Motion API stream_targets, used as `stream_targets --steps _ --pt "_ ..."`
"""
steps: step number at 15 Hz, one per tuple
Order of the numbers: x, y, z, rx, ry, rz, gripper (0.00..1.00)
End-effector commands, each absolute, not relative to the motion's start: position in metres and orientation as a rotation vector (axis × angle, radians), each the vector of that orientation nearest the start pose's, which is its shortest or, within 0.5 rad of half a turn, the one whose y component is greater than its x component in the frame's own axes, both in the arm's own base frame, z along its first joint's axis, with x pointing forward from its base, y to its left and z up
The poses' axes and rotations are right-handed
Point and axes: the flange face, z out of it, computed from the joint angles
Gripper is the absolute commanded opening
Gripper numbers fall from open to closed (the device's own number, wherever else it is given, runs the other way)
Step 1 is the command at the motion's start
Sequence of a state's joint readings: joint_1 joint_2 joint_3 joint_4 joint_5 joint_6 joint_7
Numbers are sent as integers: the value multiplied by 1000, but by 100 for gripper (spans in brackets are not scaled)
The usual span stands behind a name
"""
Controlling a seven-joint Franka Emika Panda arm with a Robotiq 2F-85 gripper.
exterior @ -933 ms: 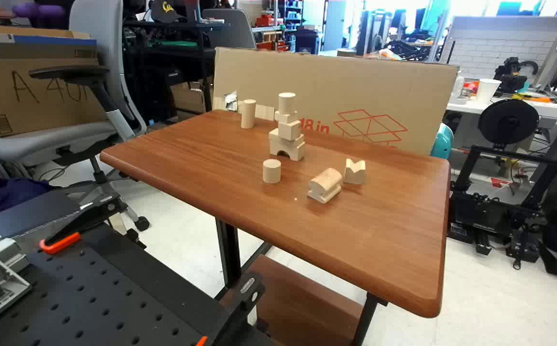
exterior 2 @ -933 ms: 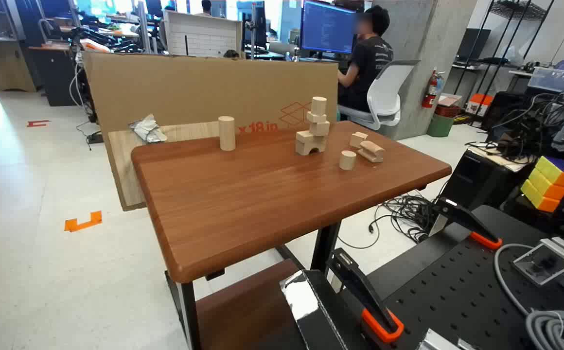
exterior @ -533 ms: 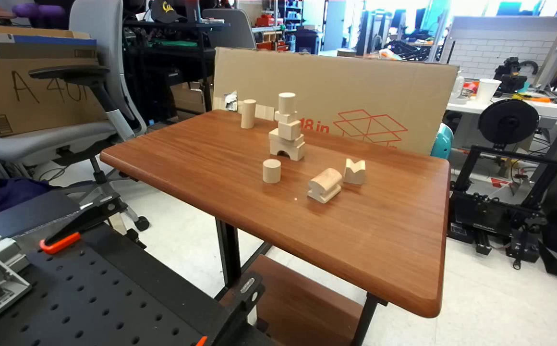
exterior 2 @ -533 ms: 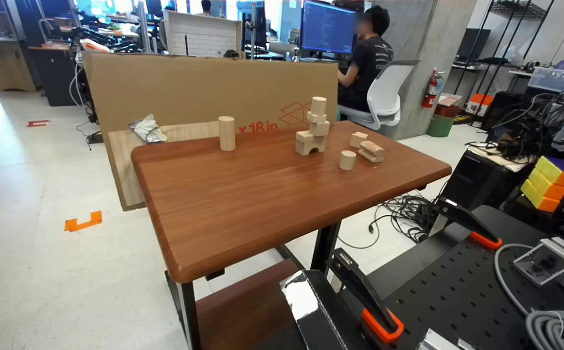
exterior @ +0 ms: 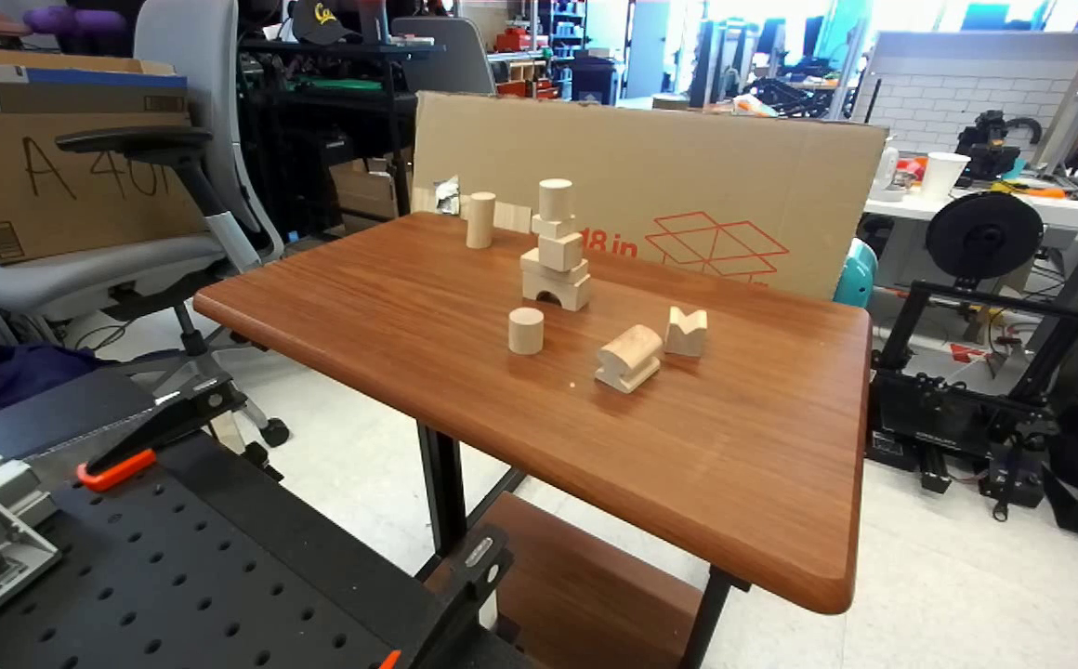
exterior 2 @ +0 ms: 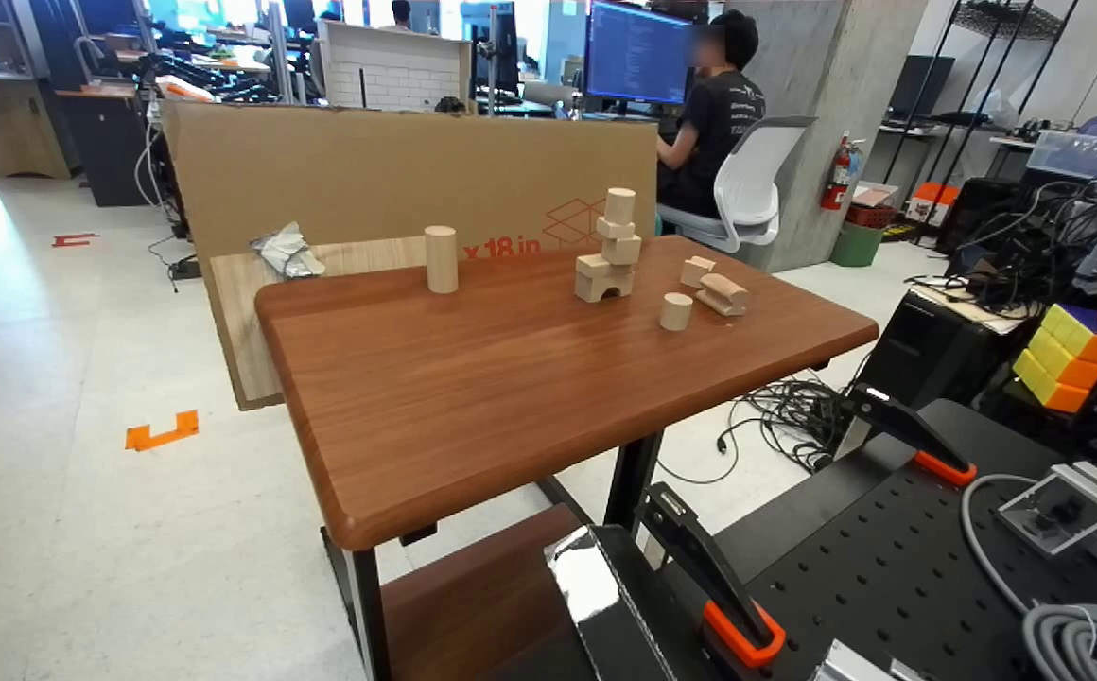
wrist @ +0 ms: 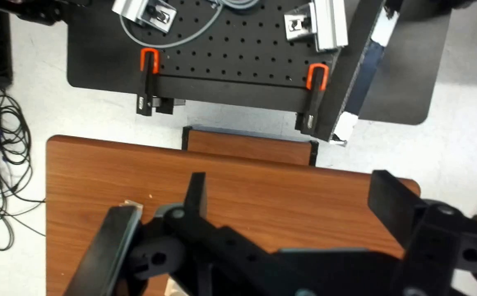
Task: Move the longer cylindrical block to the front
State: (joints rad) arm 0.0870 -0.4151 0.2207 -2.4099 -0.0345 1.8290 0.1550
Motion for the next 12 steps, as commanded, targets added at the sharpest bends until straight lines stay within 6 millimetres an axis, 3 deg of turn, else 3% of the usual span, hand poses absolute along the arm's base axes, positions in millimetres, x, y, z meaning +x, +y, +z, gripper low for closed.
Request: stream_targets --steps 1,7,10,12 --pt "440 132 427 -3187 -124 159 100" --pt "516 149 384 -3132 -136 33 100" --pt "552 144 366 -3107 -108 18 100" --pt "574 130 358 -3090 -74 19 100"
